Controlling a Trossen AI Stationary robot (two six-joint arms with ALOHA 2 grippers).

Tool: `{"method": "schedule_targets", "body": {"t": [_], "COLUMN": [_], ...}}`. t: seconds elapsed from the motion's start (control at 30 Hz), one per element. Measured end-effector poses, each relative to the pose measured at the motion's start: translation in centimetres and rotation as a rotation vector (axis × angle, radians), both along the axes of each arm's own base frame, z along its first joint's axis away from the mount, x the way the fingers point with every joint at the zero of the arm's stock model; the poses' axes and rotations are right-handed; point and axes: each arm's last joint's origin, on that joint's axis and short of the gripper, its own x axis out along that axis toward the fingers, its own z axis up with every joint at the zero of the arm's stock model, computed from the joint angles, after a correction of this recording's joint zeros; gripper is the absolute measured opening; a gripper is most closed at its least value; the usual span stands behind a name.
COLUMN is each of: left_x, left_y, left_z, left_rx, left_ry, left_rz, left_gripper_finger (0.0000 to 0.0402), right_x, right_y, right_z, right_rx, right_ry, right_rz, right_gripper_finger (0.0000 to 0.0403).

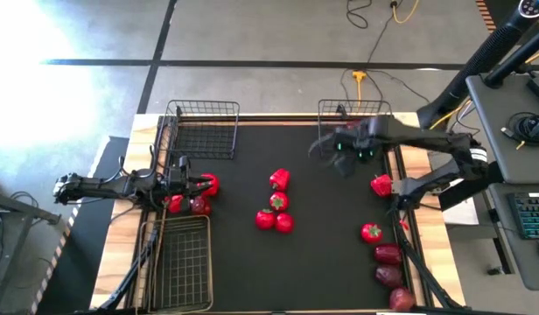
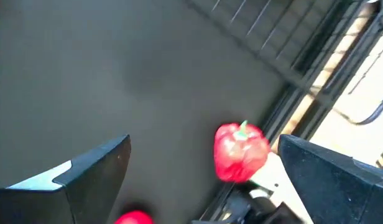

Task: Sort produce into baskets
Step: Put the apple into the right black wire basket

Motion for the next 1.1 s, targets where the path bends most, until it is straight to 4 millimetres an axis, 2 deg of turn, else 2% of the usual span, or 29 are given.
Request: {"method": "schedule_targets", "body": {"t": [0.33, 0.47, 0.57, 0.7, 0.9, 1.0, 1.1], "left_x": [0.0, 0.0, 0.0, 0.0, 0.0, 0.0, 0.0], "left_y": [0.0, 0.0, 0.0, 0.0, 0.0, 0.0, 0.0], "left_z": [0.0, 0.0, 0.0, 0.0, 0.0, 0.0, 0.0], "left_rx": [0.000, 0.000, 0.000, 0.000, 0.000, 0.000, 0.000], "left_ry": [0.000, 0.000, 0.000, 0.000, 0.000, 0.000, 0.000], "left_rz": [0.000, 0.000, 0.000, 0.000, 0.000, 0.000, 0.000], "left_gripper_finger": [0.0077, 0.0077, 0.0077, 0.0077, 0.0077, 0.0077, 0.0077], "right_x": [1.1, 0.9, 0.3, -1.0, -3.6, -4.0, -4.0], "right_y": [7.6, 10.5, 13.1, 16.0, 19.2, 20.6, 21.4], "right_z": [-2.0, -3.0, -3.6, -4.8, -8.3, -9.9, -10.4], "right_rx": [-0.029, 0.067, 0.192, 0.234, 0.308, 0.363, 0.414], "right_ry": [0.026, 0.082, 0.138, 0.206, 0.375, 0.342, 0.311], "right_rz": [0.047, 0.151, 0.255, 0.313, 0.306, 0.325, 0.324], "right_gripper_finger": [0.0400, 0.0400, 0.0400, 0.0400, 0.0400, 0.0400, 0.0400]}}
